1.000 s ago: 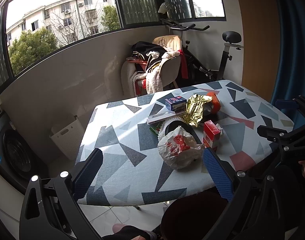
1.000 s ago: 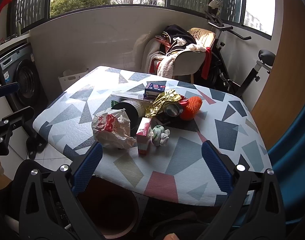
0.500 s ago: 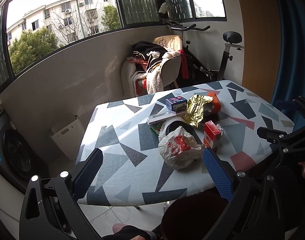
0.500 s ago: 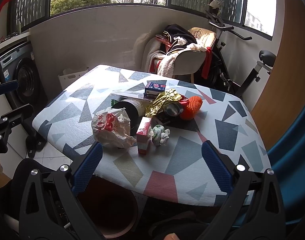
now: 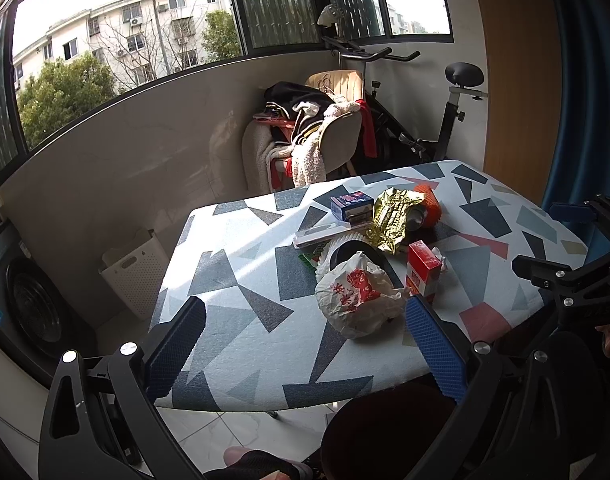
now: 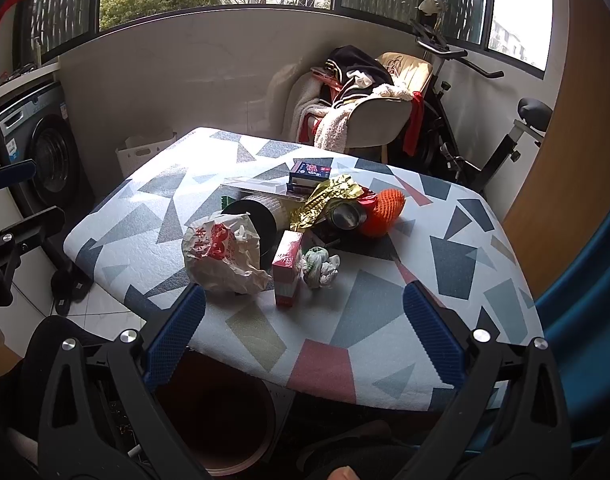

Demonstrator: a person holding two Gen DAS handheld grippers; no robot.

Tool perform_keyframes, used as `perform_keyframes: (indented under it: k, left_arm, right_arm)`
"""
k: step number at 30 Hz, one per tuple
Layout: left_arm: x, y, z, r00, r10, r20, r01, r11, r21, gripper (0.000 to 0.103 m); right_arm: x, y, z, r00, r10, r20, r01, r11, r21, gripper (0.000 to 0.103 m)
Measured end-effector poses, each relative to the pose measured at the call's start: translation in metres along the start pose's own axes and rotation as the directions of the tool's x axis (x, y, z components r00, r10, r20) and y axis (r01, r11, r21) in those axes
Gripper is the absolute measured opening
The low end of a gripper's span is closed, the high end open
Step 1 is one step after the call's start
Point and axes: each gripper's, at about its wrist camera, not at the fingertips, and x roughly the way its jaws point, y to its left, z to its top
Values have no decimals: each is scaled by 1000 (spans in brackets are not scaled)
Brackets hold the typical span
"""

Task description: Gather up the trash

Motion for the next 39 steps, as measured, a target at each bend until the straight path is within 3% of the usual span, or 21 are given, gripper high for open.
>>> perform_keyframes:
  k: [36,39]
  left_arm:
    - [1,-1,-1,1000,-2,-1,2,1000,0,98]
    - [2,0,-2,999,-38,-7,38,999,-11,98]
  right_arm:
    - [-3,3,-1,1000,-3,-19,3,1000,-7,98]
    - [0,2,-4,1000,-5,-20,5,1000,1,98]
